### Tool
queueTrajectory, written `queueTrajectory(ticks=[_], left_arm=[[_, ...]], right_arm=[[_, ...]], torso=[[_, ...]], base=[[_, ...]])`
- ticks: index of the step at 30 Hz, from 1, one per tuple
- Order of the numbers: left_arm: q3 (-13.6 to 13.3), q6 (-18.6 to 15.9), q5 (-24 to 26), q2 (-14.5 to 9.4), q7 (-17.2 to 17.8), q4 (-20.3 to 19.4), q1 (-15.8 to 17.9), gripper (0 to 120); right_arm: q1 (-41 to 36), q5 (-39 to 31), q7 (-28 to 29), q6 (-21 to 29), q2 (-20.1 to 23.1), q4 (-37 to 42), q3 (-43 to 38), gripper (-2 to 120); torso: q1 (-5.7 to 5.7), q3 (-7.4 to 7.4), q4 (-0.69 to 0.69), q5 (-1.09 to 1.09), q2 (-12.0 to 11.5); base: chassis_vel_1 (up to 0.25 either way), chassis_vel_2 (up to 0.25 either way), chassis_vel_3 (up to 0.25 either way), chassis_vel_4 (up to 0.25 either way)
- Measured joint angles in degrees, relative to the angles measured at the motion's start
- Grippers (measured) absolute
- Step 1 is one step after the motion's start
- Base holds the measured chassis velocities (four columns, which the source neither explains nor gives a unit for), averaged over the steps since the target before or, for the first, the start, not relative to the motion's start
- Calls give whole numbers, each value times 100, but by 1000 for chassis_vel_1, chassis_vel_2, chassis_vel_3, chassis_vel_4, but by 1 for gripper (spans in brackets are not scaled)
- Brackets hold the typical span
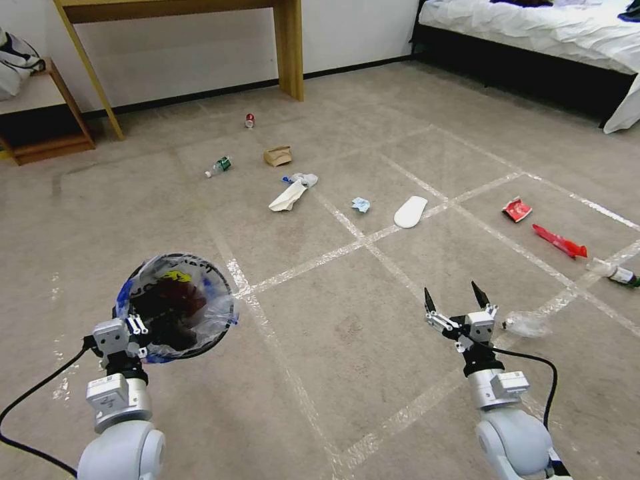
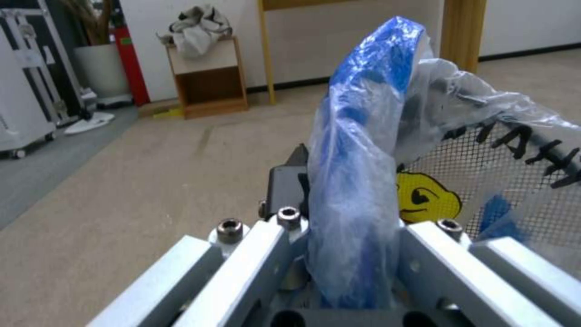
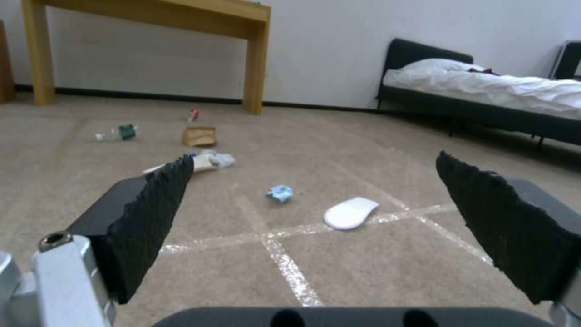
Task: Pick up the trash bin and place the garbage on the floor into it.
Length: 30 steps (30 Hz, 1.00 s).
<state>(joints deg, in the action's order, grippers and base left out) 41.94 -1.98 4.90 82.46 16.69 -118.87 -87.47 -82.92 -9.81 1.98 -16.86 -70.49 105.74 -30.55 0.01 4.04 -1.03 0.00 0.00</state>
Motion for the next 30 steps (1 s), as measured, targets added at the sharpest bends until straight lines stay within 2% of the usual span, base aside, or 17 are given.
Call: queueTrajectory(ticks=[8,24,30], left_arm=[[-96,-195,-183,51,67,70,27,4],[-228,-143,-114,117,-130,242,78,4],[-311,-70,-248,151,-160,320,94,4]], right_arm=[[-63,66,-36,-194,-155,-114,-143,100],[-181,122,-43,-352,-319,-107,-234,100],[-209,166,-21,-382,-341,-96,-310,100]], torso=[[0,0,0,0,0],[0,0,0,0,0],[0,0,1,0,0]], base=[[0,0,0,0],[0,0,0,0],[0,0,0,0]])
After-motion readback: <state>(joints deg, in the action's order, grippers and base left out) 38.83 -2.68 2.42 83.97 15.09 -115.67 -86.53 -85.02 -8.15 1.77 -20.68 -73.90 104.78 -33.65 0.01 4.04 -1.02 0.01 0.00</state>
